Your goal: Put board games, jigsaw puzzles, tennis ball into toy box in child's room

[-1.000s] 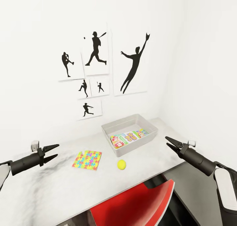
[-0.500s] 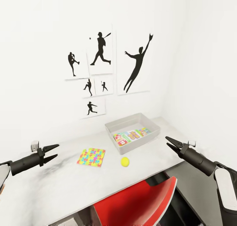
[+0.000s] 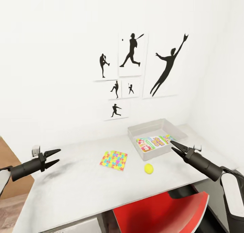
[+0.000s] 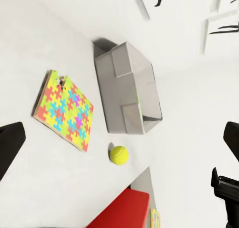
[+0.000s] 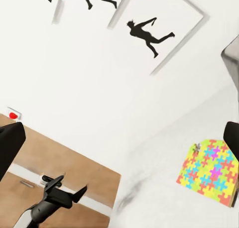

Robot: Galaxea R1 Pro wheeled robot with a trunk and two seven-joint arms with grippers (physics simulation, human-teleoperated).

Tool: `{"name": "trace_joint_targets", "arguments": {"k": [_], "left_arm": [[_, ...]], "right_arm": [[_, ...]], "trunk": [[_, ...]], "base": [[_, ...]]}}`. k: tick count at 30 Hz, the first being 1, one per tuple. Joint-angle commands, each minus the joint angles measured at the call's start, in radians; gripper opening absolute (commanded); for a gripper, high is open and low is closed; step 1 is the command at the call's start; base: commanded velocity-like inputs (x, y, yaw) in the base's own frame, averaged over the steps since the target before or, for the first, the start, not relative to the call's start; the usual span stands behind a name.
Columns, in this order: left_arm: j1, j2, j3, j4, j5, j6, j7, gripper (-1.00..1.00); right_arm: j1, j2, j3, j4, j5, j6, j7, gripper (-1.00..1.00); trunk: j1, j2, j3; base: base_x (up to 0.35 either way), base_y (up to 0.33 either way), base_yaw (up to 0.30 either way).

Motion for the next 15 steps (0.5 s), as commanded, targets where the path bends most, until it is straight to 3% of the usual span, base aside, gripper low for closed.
{"name": "trace_joint_targets", "arguments": {"k": [1, 6, 10, 15], "left_arm": [[-0.002, 0.000, 0.001, 0.001, -0.004, 0.003, -0.006, 1.00], [-0.002, 0.000, 0.002, 0.001, -0.003, 0.003, -0.006, 1.00], [-0.002, 0.000, 0.003, 0.001, -0.003, 0.003, -0.006, 1.00], [-0.002, 0.000, 0.003, 0.001, -0.004, 0.003, -0.006, 1.00]], "right_arm": [[-0.001, 0.000, -0.002, -0.001, 0.004, 0.005, 0.006, 1.00], [-0.001, 0.000, -0.002, -0.004, 0.004, 0.006, 0.006, 1.00], [-0.001, 0.000, -0.002, -0.008, 0.004, 0.006, 0.018, 1.00], [0.000, 0.000, -0.002, -0.009, 0.004, 0.006, 0.040, 1.00]], "trunk": [[0.001, -0.002, -0.002], [0.001, -0.002, -0.002], [0.001, -0.002, -0.002], [0.001, -0.002, -0.002]], "base": [[0.012, 0.020, 0.292], [0.004, 0.017, 0.292], [0.086, 0.158, 0.292], [0.122, 0.158, 0.142]]}}
